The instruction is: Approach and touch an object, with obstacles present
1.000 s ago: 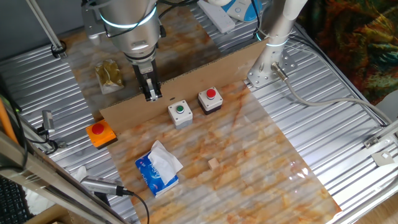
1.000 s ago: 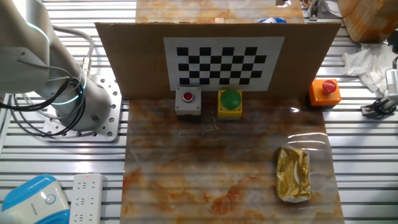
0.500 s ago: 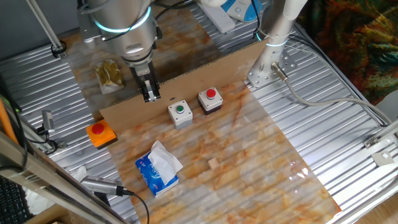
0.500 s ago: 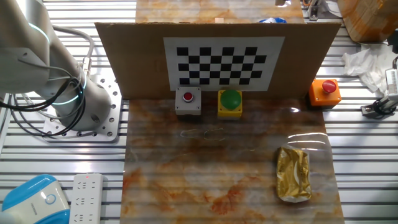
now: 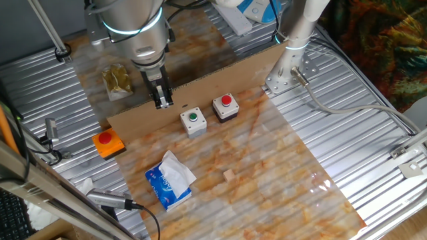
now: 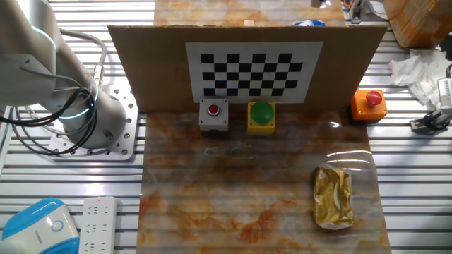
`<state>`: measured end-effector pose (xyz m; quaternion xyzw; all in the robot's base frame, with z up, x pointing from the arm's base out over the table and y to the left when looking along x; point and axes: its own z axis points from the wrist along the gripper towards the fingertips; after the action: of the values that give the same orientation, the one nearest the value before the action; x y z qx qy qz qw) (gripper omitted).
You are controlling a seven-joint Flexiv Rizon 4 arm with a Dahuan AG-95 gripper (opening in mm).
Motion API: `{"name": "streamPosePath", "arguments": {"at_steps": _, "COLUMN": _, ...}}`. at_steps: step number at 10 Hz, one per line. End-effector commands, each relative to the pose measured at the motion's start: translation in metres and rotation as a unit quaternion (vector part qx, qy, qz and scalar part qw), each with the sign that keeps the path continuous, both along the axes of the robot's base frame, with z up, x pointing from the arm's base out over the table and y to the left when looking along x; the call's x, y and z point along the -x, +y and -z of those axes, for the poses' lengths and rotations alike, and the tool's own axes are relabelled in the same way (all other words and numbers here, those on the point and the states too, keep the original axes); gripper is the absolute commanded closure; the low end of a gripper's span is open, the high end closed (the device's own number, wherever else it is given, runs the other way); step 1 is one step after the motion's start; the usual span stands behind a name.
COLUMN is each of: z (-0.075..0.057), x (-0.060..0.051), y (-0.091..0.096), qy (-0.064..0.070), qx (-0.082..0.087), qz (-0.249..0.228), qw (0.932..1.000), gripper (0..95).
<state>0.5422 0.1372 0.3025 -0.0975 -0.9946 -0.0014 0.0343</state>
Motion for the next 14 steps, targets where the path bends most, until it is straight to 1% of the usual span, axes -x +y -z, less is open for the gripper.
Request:
{"name": "streamPosePath", "arguments": {"at_steps": 1, "z": -0.0004, "x": -0.0011, "y": 0.0005, "qy": -0.004, "qx": 0.001, "qz": -0.012, "qw": 0.9999, "gripper": 95.0}}
{"name": "streamPosePath", "arguments": {"at_steps": 3, "z": -0.0004, "x": -0.0011, "y": 0.0005, "qy": -0.005, "qx": 0.002, "qz": -0.034, "qw": 0.9994, "gripper": 95.0}}
{"name": "streamPosePath", "arguments": {"at_steps": 4, "z": -0.0004, "x": -0.0011, "y": 0.0005, "qy": -0.005, "qx": -0.009, "qz": -0.035, "qw": 0.9994, "gripper": 95.0}}
{"name": "streamPosePath", "arguments": {"at_steps": 5, "z": -0.0004, "x": -0.0011, "y": 0.0005, "qy": -0.006, "qx": -0.014, "qz": -0.036, "qw": 0.9993, "gripper": 95.0}}
{"name": "streamPosePath", "arguments": {"at_steps": 6, "z": -0.0004, "x": -0.0011, "y": 0.0005, "qy": -0.008, "qx": -0.013, "qz": -0.039, "qw": 0.9991, "gripper": 95.0}}
{"name": "streamPosePath", "arguments": {"at_steps": 7, "z": -0.0004, "x": -0.0011, "y": 0.0005, "qy": -0.016, "qx": -0.019, "qz": -0.049, "qw": 0.9985, "gripper": 95.0}}
{"name": "streamPosePath", "arguments": {"at_steps": 8, "z": -0.0004, "x": -0.0011, "y": 0.0005, "qy": -0.021, "qx": -0.026, "qz": -0.057, "qw": 0.9978, "gripper": 95.0}}
{"name": "streamPosePath", "arguments": {"at_steps": 10, "z": -0.0004, "x": -0.0011, "y": 0.0005, "qy": -0.025, "qx": -0.026, "qz": -0.06, "qw": 0.9975, "gripper": 95.0}}
{"name": "streamPosePath", "arguments": {"at_steps": 11, "z": -0.0004, "x": -0.0011, "y": 0.0005, "qy": -0.03, "qx": -0.026, "qz": -0.062, "qw": 0.9972, "gripper": 95.0}}
{"name": "streamPosePath", "arguments": {"at_steps": 13, "z": -0.0004, "x": -0.0011, "y": 0.0005, "qy": -0.044, "qx": -0.031, "qz": -0.076, "qw": 0.9956, "gripper": 95.0}}
{"name": "streamPosePath", "arguments": {"at_steps": 14, "z": -0.0004, "x": -0.0011, "y": 0.0005, "qy": -0.049, "qx": -0.032, "qz": -0.081, "qw": 0.995, "gripper": 95.0}}
